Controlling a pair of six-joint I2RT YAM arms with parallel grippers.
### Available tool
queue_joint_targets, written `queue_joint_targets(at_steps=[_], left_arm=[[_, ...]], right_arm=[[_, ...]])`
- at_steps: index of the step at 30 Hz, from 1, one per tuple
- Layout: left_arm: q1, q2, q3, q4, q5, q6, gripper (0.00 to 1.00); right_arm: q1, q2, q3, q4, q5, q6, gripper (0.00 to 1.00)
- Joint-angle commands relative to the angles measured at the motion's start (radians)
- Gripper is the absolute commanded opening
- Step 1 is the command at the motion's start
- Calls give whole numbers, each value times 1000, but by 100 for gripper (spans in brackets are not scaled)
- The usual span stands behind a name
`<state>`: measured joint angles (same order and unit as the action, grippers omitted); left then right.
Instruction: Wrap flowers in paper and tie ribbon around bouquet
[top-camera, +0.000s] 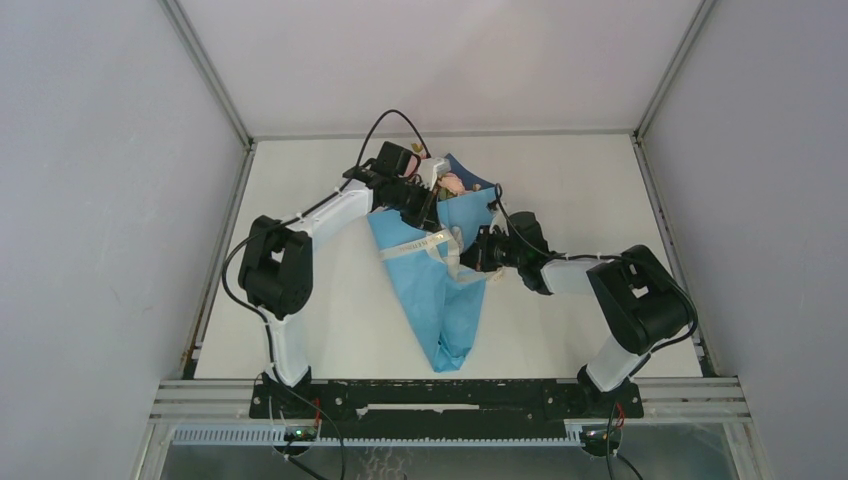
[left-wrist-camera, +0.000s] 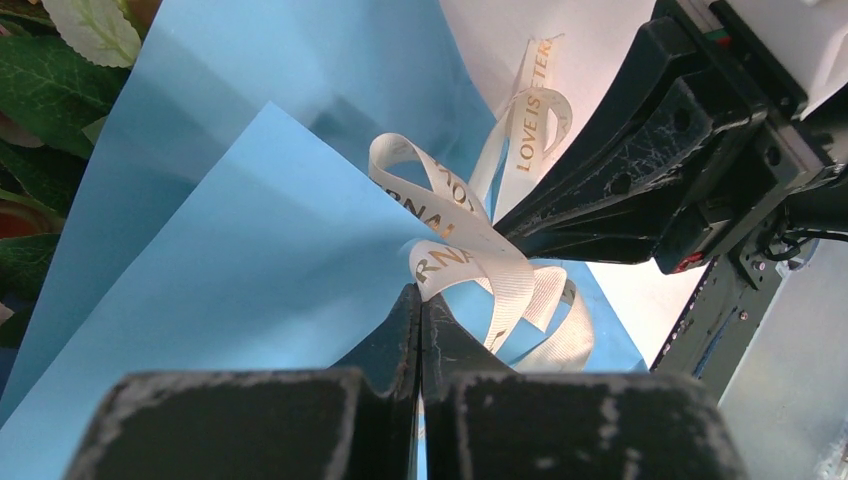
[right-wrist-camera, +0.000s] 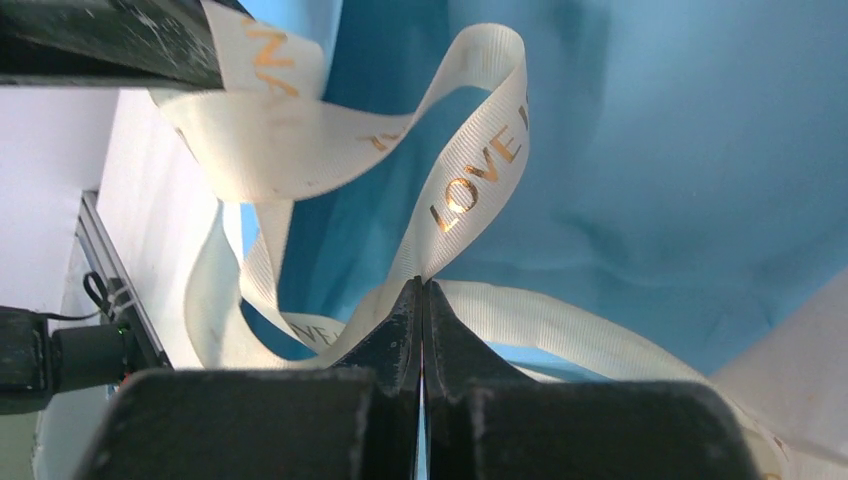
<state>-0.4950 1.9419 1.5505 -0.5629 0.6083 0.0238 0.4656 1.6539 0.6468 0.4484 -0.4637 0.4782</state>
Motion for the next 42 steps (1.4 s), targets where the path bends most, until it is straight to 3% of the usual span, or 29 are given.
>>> queue_joint_targets(at_steps=[1, 5, 8, 14, 17, 19, 22, 27, 33, 42], left_arm=[[-7, -14, 20, 20, 27, -11, 0], [-5, -11, 14, 24, 21, -6, 0], [-5, -6, 11, 23, 18, -4, 0], [-5, -4, 3, 26, 16, -4, 0], [-5, 2, 6, 27, 19, -9, 0], [-5, 3, 7, 28, 21, -9, 0], [-5, 3, 4, 27, 19, -7, 0], [-5, 10, 2, 25, 20, -8, 0], [-5, 12, 2, 26, 26, -10, 0], [-5, 14, 6, 25, 26, -13, 0]], right_arm=[[22, -5, 27, 111, 7, 64, 0], [52, 22, -6, 130, -15, 83, 0], [52, 7, -7, 105, -79, 75, 22], [50, -166, -7, -188, 70, -60, 34], [44, -219, -7, -280, 87, -98, 38], [46, -244, -7, -331, 106, -116, 47], [65, -279, -21, -383, 153, -129, 49], [115, -347, -69, -350, 224, -119, 49], [202, -429, -152, -158, 300, -112, 50], [206, -228, -85, -19, 300, -109, 50]])
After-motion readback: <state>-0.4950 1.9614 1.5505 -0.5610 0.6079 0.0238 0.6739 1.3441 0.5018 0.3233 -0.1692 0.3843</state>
